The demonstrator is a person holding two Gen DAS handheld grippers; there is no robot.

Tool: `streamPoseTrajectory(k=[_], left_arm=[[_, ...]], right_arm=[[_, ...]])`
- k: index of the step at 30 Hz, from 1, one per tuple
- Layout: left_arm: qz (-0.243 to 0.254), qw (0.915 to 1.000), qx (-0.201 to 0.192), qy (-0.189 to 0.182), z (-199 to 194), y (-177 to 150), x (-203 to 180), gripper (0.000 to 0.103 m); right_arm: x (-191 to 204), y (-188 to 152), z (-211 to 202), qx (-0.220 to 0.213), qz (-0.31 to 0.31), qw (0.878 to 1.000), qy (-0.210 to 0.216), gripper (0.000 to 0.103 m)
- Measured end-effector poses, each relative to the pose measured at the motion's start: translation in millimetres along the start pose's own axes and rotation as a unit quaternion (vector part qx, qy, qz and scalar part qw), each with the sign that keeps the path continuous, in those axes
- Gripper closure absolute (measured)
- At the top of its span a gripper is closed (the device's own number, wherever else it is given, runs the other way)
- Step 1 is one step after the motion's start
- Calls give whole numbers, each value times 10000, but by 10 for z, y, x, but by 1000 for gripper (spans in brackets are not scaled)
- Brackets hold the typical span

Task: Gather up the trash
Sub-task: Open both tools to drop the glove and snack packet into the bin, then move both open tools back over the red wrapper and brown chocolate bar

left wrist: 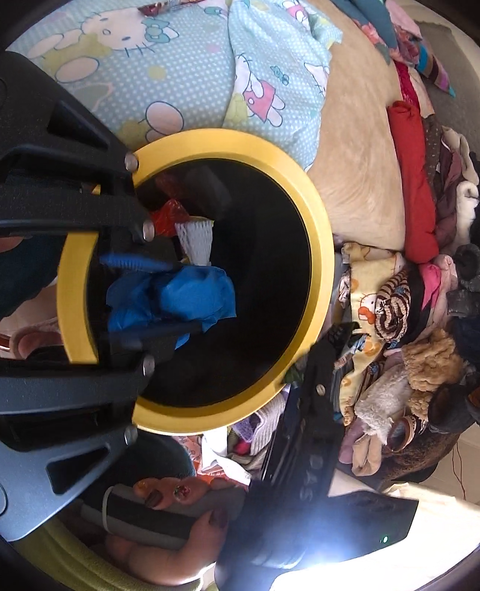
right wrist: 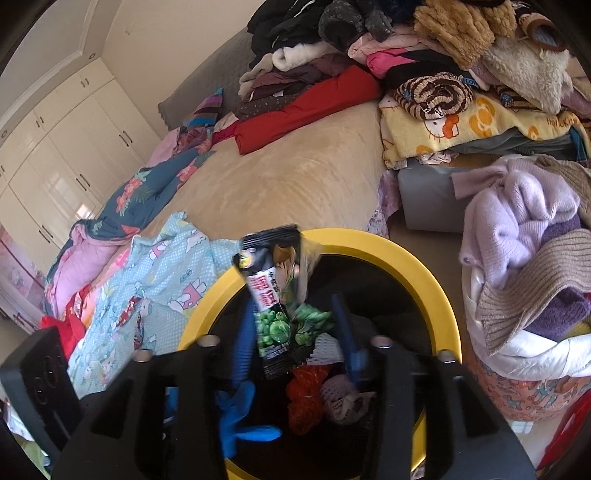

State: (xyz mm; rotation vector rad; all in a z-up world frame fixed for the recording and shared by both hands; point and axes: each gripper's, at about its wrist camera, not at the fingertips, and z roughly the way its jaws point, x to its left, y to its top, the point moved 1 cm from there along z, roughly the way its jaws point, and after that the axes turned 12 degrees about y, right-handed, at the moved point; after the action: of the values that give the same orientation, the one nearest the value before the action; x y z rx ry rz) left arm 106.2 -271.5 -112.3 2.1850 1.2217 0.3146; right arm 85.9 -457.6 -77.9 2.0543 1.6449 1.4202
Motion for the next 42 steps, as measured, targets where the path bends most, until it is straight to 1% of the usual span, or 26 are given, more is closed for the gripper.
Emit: streamPoseTrajectory(k=[1, 2, 3, 4, 5, 6, 8, 10, 17, 25, 31, 42], left_arm=[[-60, 10000, -21, 38, 0, 6, 24, 62], [-155, 9999, -60, 18, -14, 21, 53, 48], [-233, 9997, -108, 1, -32, 30, 86, 37], [-303, 9994, -176, 40, -62, 40, 120, 29], [-341, 9990, -253, 136, -96, 44, 154, 16], [-370, 9986, -324, 197, -127, 54, 180, 12], [-484, 9974, -468, 273, -207, 76, 267, 11], [-596, 9955, -599, 424, -285, 98, 356, 11], [-973, 9850, -1028, 986, -579, 134, 781, 11], [-1270, 9734, -1357, 1337, -843, 101, 1202, 11], [-1519, 9653, -1495, 1511, -977, 46, 1503, 11], [-2119, 9490, -1473, 1814, -1090, -184, 2180, 11]], right_arm=[[-6, 2, -8, -12, 2, 10000, -31, 51], [-12, 1, -14, -21, 20, 10000, -51, 47], [-18, 3, -21, -36, 46, 10000, -53, 41], [-21, 2, -32, -64, 60, 9999, -77, 38], [-18, 1, -38, -84, 50, 9999, -113, 37], [-7, 2, -40, -98, 27, 9999, -134, 35], [22, 9, -37, -107, -20, 9998, -147, 34], [82, 12, -44, -151, -124, 9997, -136, 32], [489, 7, -29, -309, -669, 9972, 146, 27], [981, -48, 134, -229, -1192, 9916, 441, 25], [1324, -135, 349, -7, -1524, 9863, 629, 23], [1856, -430, 892, 697, -2033, 9726, 889, 23]])
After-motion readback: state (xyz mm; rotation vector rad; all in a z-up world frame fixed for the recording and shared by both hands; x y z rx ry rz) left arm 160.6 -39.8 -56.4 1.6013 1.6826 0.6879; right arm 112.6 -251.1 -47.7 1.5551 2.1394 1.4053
